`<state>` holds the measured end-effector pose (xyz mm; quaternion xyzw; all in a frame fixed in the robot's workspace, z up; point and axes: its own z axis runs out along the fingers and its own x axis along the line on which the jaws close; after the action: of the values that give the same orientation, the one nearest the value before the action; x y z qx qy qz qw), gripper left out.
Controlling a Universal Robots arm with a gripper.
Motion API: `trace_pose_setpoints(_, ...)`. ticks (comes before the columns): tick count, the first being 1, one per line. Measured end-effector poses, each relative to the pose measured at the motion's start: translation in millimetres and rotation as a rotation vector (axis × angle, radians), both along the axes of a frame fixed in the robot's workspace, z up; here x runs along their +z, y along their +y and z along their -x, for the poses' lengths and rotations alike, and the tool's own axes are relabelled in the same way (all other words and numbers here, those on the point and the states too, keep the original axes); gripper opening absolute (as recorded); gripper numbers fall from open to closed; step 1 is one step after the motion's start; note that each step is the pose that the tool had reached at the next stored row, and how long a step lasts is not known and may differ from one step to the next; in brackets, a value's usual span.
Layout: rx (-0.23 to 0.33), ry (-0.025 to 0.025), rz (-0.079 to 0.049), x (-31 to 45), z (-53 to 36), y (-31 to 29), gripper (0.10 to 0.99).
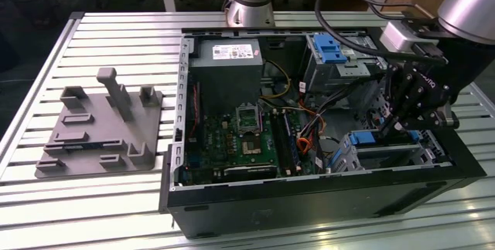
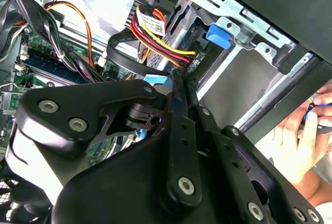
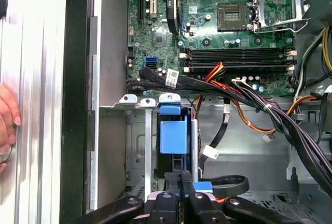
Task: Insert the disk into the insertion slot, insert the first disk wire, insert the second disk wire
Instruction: 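Insert the second disk wire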
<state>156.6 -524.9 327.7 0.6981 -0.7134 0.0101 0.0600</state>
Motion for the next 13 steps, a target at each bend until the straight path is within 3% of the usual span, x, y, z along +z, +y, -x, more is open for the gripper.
trace_pose_setpoints(4,0.005,0.0000,-0.001,-0.7,0.0,-0.6,0.161)
trace_pose_setpoints(6,0.007,-0.0001,-0.002,-0.2,0.0,-0.8,0.278)
trace_pose_setpoints(8,0.008,-0.0002,-0.003,1.2,0.0,-0.6,0.329)
trace_pose_setpoints(9,0.009,-0.0003,-0.004,2.8,0.0,-0.6,0.329)
trace_pose_setpoints(10,0.010,-0.0003,-0.005,4.8,0.0,-0.7,0.396)
trace_pose_setpoints(13,0.011,-0.0007,-0.005,14.5,0.0,-0.7,0.396)
